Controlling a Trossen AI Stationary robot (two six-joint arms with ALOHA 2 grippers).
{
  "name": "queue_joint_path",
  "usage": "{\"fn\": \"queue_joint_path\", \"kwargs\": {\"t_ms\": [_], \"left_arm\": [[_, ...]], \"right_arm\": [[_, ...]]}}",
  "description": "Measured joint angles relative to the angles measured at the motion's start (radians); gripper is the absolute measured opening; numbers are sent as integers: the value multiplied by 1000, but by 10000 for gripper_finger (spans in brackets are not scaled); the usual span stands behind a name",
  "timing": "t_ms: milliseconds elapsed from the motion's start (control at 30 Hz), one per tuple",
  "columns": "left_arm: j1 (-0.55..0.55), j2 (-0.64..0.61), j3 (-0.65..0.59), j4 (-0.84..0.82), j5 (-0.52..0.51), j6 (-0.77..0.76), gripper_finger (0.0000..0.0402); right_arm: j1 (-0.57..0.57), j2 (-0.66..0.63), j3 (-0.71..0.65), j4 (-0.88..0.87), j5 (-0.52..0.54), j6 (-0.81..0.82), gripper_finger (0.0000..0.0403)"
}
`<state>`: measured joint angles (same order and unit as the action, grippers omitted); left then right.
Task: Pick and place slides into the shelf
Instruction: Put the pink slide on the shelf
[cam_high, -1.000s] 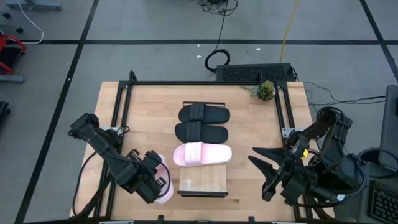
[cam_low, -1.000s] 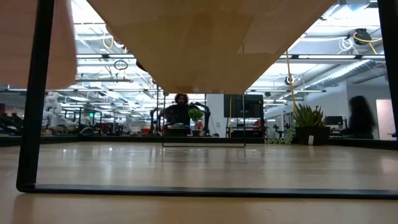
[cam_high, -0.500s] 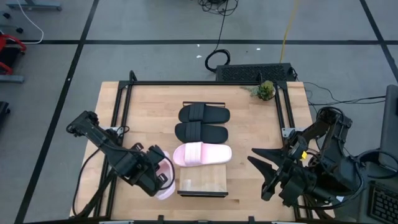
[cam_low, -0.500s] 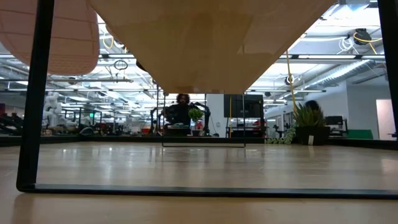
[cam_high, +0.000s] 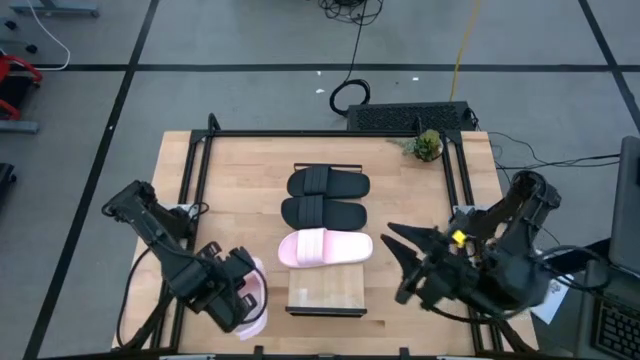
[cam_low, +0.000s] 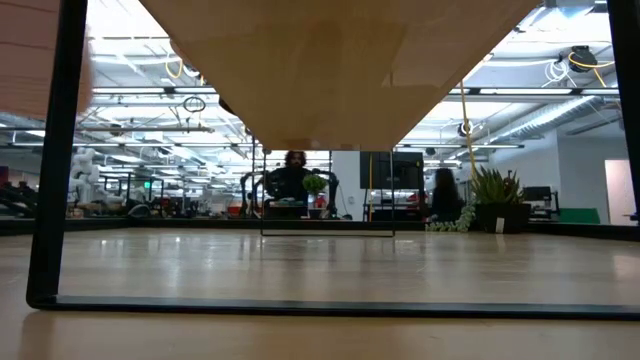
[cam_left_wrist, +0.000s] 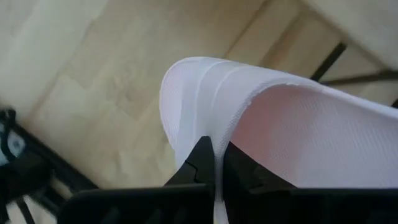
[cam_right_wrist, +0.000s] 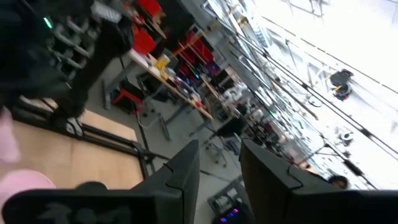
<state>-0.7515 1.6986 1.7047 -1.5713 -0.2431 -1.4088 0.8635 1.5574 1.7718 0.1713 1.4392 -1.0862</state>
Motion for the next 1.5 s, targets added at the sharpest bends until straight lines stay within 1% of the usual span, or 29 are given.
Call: {"fn": "queue_joint_path", "kwargs": {"t_ms": [67,200,333,467,633,767,867,1033,1167,1333,1400,1500], "left_arm": [[-29,1,-1,0,16,-49,0],[-69,1,-1,0,15,-136,0],[-81,1,40,-1,-31,-147,0],[-41,1,134,0,-123,-46,0],[34,1,273,2,-274,161,0],[100,19,366,-1,-346,332,0],[130,20,403,1,-384,417,0],[162,20,437,-1,-439,496,0],[173,19,458,0,-449,524,0],[175,19,487,-1,-483,567,0],[174,19,496,1,-497,582,0],[175,19,511,0,-517,616,0]], "right_arm": [[-24,0,-25,-1,-1,1,107],[-64,0,-61,0,-2,4,107],[-82,0,-65,5,-3,13,107],[-87,0,-65,36,-3,12,107],[-87,0,-65,40,-1,11,107],[-87,0,-65,40,4,12,107],[-87,0,-65,39,5,12,107],[-92,0,-65,40,6,11,107],[-112,-5,-65,36,5,33,107],[-175,-12,-65,38,0,102,107],[-196,-11,-65,32,-43,143,107],[-223,-11,-65,-17,-190,259,107]]}}
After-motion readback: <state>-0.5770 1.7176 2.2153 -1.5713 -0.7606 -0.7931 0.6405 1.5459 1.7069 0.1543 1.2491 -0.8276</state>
